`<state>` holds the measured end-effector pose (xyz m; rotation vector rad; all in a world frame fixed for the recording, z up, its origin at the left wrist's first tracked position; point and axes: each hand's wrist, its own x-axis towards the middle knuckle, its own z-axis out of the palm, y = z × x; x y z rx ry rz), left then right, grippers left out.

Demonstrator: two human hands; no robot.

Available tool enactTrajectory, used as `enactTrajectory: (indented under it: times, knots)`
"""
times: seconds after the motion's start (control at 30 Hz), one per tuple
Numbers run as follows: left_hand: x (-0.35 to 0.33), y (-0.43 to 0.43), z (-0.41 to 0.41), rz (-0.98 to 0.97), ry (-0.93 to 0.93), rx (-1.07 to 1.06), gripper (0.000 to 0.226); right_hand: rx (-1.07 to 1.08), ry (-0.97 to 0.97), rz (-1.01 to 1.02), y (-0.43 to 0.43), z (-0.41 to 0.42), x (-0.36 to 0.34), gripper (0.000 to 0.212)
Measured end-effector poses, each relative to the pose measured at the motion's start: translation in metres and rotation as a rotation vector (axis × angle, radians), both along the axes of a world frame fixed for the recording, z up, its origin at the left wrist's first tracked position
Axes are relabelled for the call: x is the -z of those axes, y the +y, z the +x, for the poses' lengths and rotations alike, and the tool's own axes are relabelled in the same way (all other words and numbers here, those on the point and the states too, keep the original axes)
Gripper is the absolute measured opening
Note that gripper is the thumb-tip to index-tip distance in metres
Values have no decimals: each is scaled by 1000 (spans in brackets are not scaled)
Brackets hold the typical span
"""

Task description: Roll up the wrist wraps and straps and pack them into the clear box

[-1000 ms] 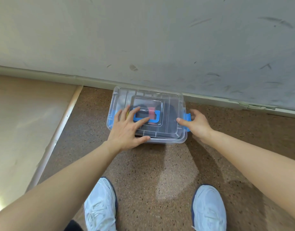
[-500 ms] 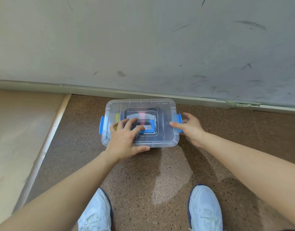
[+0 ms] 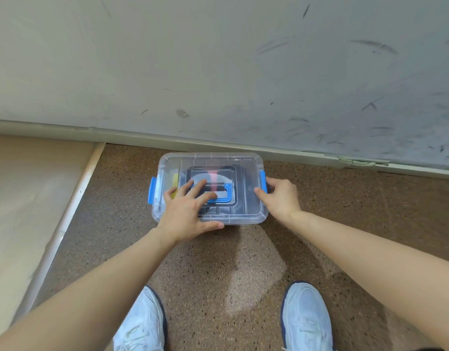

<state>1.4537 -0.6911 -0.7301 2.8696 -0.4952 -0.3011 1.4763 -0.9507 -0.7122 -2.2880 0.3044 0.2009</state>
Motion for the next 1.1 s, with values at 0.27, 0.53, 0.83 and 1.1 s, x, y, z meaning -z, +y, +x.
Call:
enactTrajectory:
  times: [0.27,0.53,0.83,1.1]
  knots:
    - [0,4,-1,-69,20,2,77,-381,-210,-420,4,3,-7,78]
    - [-16,29,-2,-421,-206,-263,38,-819,4,-606,56,8,0,78]
    - [-5,81,5,-785,356,-979,76,-872,105,-685,65,17,-23,77]
    - [-7,69,0,-644,56,-851,38,-873,119,-680,65,17,-25,77]
